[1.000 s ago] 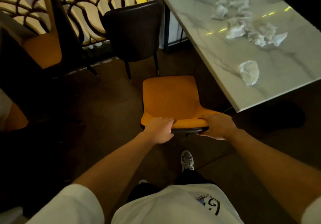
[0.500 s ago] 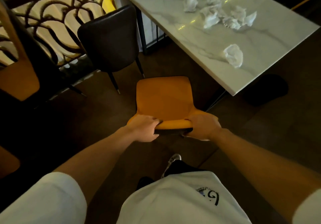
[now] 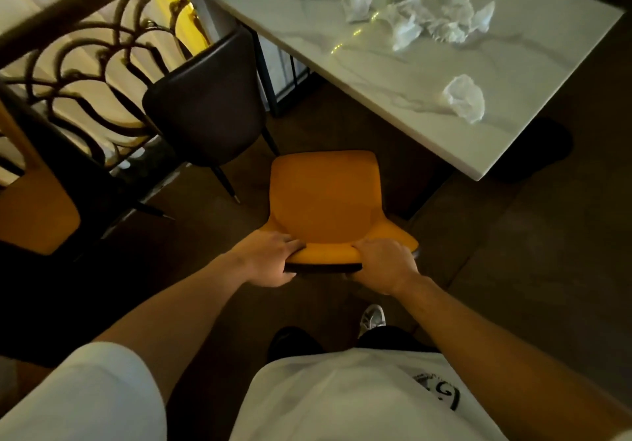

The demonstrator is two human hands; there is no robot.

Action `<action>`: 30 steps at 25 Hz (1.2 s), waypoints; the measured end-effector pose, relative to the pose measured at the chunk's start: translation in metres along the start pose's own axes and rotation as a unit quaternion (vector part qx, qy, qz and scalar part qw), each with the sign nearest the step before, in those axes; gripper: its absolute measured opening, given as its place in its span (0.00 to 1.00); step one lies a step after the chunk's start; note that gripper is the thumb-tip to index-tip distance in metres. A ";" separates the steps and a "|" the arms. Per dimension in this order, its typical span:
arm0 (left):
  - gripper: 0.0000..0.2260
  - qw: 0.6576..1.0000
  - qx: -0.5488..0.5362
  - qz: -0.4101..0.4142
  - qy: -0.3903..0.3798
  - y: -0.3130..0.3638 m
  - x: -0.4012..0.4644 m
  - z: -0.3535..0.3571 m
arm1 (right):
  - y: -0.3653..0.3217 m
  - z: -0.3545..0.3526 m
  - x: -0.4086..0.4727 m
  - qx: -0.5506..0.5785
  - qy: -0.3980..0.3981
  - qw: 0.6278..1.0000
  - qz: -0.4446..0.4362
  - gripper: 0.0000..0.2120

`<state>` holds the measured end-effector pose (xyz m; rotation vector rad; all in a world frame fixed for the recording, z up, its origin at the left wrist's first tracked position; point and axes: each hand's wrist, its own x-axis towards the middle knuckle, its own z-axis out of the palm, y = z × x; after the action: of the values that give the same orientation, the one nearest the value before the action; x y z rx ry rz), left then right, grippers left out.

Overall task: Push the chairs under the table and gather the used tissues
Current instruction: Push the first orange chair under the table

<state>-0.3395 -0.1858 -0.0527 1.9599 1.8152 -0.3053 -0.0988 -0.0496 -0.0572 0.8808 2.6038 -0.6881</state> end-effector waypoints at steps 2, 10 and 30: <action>0.30 1.000 0.002 0.029 -0.003 -0.016 0.000 0.001 | -0.011 0.001 0.005 0.003 0.002 1.000 0.024 0.23; 0.24 0.990 0.062 0.126 -0.006 -0.080 -0.017 -0.009 | -0.088 0.021 0.011 0.042 0.041 0.992 0.114 0.22; 0.29 0.952 0.118 0.280 -0.029 -0.152 -0.012 -0.039 | -0.168 0.035 0.029 0.112 0.077 0.964 0.228 0.21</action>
<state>-0.4962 -0.1728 -0.0393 2.4977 1.1533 -0.3979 -0.2228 -0.1715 -0.0415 1.5960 2.3380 -0.8123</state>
